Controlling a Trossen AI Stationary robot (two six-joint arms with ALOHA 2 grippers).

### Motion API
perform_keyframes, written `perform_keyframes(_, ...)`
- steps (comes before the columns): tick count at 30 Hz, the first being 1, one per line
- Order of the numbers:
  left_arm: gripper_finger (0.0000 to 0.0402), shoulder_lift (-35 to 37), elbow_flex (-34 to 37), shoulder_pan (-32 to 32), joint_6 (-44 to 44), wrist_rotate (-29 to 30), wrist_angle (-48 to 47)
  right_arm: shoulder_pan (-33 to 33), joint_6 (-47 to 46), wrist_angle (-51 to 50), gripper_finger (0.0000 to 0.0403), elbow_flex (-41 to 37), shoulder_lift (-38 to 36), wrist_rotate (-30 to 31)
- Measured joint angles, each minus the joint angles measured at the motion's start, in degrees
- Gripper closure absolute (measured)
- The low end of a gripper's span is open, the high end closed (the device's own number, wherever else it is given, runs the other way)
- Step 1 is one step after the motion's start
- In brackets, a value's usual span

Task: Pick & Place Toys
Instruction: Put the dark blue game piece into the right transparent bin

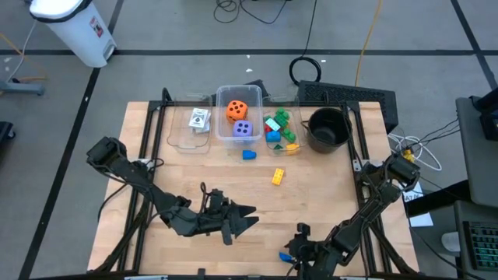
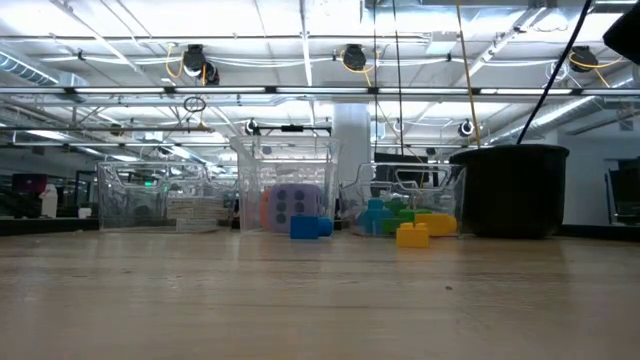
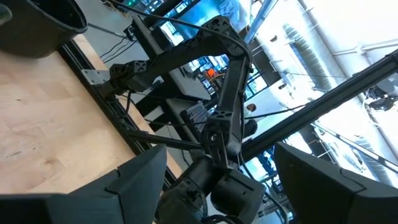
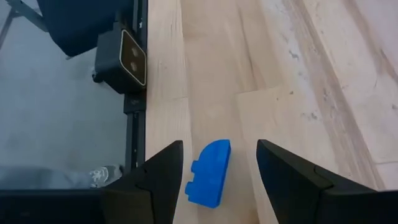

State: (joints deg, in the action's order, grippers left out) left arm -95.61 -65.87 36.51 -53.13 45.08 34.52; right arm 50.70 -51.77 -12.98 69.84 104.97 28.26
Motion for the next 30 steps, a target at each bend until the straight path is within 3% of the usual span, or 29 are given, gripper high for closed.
perform_keyframes(9,0.0098,0.0,0.0,0.0,-0.2,0.0,0.0,0.2,0.0,4.6,0.0207,0.0,4.3,-3.0)
perform_keyframes(17,0.0098,0.0,0.0,0.0,-0.2,0.1,0.0,0.1,-1.6,2.4,0.0207,0.0,6.1,-2.8)
perform_keyframes(30,0.0098,0.0,0.0,0.0,-0.3,0.1,-0.5,-0.8,-4.2,0.9,0.0253,0.0,7.3,-2.7)
